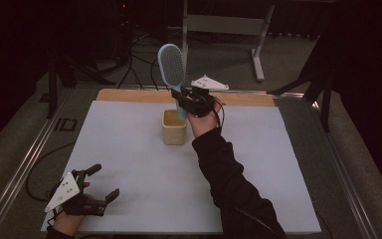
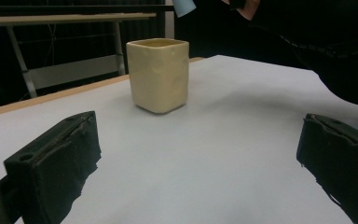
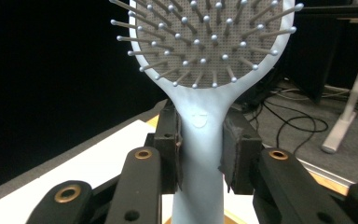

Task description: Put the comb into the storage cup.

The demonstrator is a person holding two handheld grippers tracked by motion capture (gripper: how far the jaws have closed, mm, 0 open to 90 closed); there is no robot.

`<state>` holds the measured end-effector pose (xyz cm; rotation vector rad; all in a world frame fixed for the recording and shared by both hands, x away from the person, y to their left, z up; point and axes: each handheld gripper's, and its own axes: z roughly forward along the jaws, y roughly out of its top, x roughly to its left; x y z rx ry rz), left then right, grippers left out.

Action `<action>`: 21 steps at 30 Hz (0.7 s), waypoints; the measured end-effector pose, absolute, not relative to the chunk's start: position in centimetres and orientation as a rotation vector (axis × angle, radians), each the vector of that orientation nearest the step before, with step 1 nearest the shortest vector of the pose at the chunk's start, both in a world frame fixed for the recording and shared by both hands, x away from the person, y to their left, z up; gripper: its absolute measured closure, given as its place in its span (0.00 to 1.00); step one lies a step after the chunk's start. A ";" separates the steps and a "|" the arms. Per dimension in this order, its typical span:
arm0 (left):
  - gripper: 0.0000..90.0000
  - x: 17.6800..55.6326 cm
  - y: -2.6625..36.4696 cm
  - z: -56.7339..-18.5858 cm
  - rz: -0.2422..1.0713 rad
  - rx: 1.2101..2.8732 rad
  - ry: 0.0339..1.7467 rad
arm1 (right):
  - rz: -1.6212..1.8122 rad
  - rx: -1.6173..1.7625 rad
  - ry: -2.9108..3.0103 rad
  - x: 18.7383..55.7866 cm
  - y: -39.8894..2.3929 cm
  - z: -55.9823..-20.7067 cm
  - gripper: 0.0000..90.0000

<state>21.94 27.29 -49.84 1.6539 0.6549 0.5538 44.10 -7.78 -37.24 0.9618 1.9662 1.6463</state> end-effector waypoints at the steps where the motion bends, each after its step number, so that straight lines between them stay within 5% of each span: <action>1: 0.00 21.9 27.3 -49.8 0.553 1.654 0.655 | 1.650 0.957 1.962 44.2 -7.7 -37.3 0.79; 21: 0.00 21.9 27.3 -49.8 0.547 1.651 0.648 | 1.684 0.973 1.911 45.8 -6.1 -39.1 0.79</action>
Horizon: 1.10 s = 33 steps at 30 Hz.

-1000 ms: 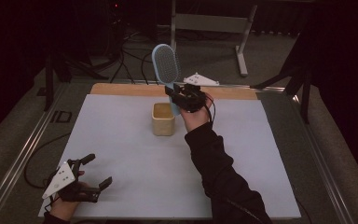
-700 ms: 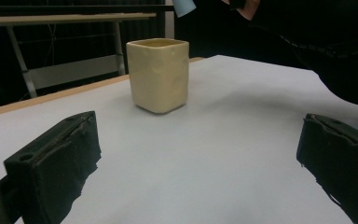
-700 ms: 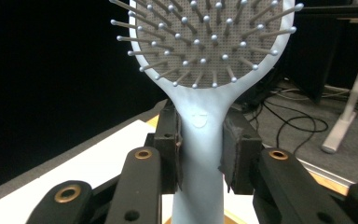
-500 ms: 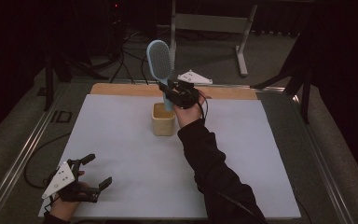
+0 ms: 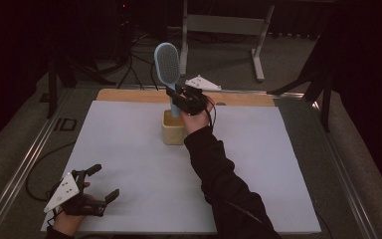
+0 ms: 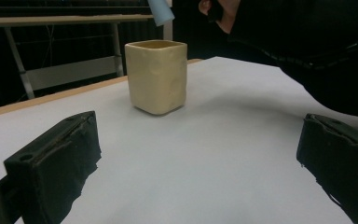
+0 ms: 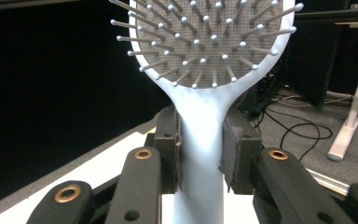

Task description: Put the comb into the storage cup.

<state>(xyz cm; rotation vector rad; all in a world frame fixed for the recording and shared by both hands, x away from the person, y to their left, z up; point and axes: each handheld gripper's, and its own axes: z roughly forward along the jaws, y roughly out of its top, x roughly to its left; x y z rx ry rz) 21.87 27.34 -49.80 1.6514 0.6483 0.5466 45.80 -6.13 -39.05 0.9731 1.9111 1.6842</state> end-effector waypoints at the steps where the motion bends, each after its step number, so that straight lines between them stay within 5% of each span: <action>1: 0.00 21.9 27.3 -49.8 0.547 1.651 0.648 | 1.692 0.974 1.913 45.9 -6.1 -39.3 0.79; 33: 0.00 22.0 27.2 -49.9 0.540 1.651 0.643 | 1.679 0.990 2.060 46.6 -6.2 -43.0 0.79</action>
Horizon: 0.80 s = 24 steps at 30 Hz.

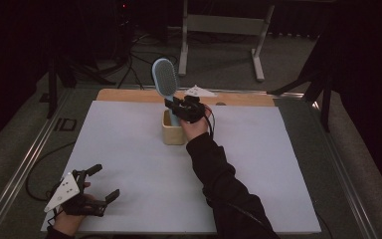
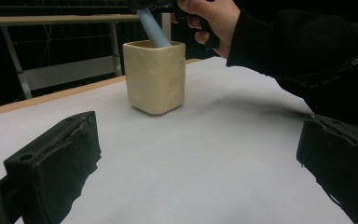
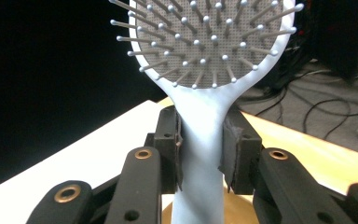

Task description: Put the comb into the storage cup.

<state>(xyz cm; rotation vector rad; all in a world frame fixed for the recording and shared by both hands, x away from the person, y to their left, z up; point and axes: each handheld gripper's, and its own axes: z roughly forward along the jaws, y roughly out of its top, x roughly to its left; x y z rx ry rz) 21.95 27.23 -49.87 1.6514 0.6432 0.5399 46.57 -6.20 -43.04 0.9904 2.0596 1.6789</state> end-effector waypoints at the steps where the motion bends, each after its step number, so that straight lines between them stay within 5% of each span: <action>1: 0.00 22.0 27.2 -49.9 0.540 1.651 0.643 | 1.679 0.990 2.060 46.6 -6.2 -43.0 0.79; 24: 0.00 22.0 27.2 -50.0 0.535 1.656 0.646 | 1.611 0.955 2.110 46.1 -7.4 -44.2 0.78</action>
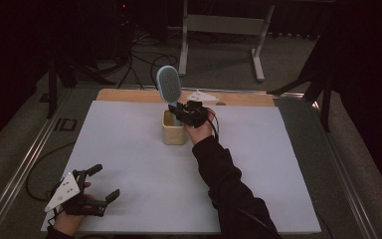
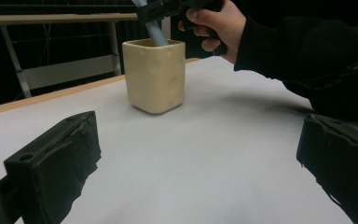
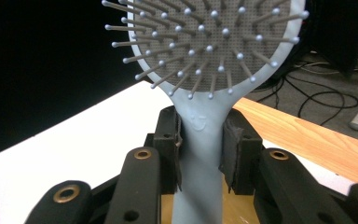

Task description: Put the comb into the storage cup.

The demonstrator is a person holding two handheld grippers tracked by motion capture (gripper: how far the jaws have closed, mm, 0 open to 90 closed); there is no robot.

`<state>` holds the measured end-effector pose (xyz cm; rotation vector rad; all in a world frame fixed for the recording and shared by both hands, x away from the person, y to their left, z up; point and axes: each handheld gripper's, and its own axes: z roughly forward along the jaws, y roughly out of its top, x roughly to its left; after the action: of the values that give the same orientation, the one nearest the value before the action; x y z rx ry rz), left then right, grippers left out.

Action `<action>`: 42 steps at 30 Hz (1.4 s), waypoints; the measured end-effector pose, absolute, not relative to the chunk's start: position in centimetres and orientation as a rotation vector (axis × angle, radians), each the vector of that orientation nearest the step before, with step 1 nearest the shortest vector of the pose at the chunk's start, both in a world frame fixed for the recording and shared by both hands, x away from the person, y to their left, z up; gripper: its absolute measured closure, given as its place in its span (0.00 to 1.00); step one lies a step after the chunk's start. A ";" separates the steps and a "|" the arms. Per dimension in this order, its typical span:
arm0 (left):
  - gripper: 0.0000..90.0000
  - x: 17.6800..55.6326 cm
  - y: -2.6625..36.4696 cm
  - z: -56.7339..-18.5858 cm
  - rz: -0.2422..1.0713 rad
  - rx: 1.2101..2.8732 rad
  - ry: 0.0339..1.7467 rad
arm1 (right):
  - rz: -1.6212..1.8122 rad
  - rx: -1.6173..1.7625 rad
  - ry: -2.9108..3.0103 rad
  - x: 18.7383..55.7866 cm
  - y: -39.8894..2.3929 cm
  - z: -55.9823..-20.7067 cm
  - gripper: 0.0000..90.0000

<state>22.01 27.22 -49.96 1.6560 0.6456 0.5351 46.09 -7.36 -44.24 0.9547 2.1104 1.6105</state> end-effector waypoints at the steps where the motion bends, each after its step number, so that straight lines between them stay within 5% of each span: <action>1: 0.00 22.0 27.2 -50.0 0.535 1.656 0.646 | 1.612 0.956 2.118 46.1 -7.4 -44.3 0.79; 9: 0.00 22.0 27.2 -50.0 0.533 1.655 0.648 | 1.594 0.948 2.139 46.0 -7.7 -44.8 0.76; 15: 0.00 22.0 27.2 -50.0 0.537 1.654 0.647 | 1.610 0.881 2.184 45.7 -7.4 -44.6 0.45; 18: 0.00 22.0 27.2 -50.0 0.540 1.654 0.647 | 1.584 0.861 2.169 45.3 -7.1 -44.2 0.18; 21: 0.00 22.0 27.2 -50.0 0.542 1.653 0.646 | 1.557 0.838 2.168 44.9 -7.1 -44.1 0.08; 42: 0.00 22.0 27.2 -49.9 0.543 1.656 0.648 | 1.526 0.811 2.173 43.6 -8.0 -43.1 0.08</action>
<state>22.01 27.15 -49.93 1.6556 0.6481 0.5432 43.60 -8.02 -43.12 0.8109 2.1733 1.5258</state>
